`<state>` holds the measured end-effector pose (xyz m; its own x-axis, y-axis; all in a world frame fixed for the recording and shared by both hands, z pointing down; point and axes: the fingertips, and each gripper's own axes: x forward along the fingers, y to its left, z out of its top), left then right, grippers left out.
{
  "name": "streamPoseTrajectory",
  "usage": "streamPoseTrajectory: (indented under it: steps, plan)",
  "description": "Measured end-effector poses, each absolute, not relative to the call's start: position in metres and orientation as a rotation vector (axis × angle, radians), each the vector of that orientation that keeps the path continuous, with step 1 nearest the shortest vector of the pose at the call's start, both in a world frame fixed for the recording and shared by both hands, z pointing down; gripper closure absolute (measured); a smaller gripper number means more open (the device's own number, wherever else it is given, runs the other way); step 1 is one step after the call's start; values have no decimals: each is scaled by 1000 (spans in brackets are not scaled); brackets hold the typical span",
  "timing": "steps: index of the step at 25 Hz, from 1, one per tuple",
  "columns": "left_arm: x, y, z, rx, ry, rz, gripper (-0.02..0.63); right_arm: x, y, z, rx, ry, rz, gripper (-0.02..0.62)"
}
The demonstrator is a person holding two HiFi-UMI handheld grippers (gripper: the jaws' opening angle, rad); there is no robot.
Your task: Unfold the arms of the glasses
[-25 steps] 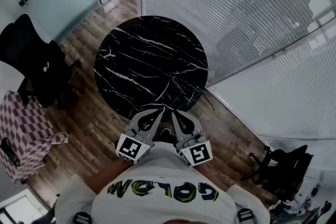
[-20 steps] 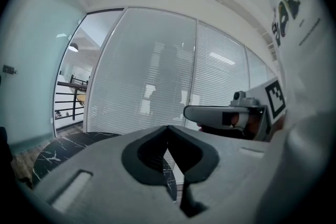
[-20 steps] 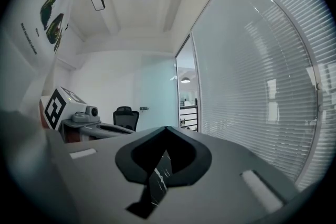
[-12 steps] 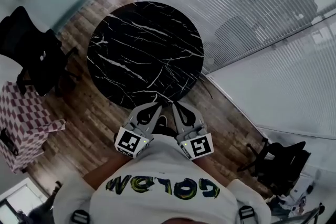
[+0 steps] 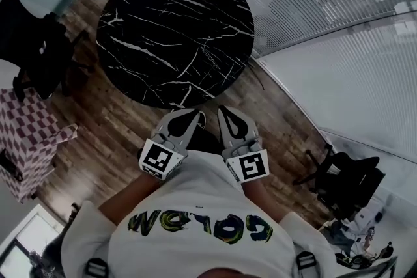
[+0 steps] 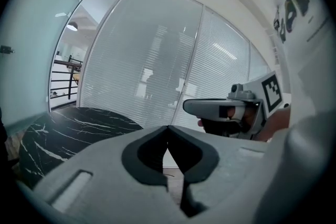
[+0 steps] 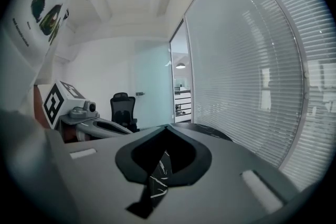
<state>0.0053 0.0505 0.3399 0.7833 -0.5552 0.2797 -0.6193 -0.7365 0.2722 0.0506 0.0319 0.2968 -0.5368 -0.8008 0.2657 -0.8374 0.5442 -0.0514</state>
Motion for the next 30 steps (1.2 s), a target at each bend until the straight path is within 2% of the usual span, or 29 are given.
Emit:
streamPoseTrajectory:
  steps: [12,20,30]
  plan:
    - [2,-4,394,2554,-876,365,604,96,-39,349,1192,-2385,165,594]
    - [15,-43,466,2361,-854,372,604,111,-85,441,1079,-2290,264,594]
    - [48,-91,551,2127,-853,342,566,114,-113,546,910,-2170,265,592]
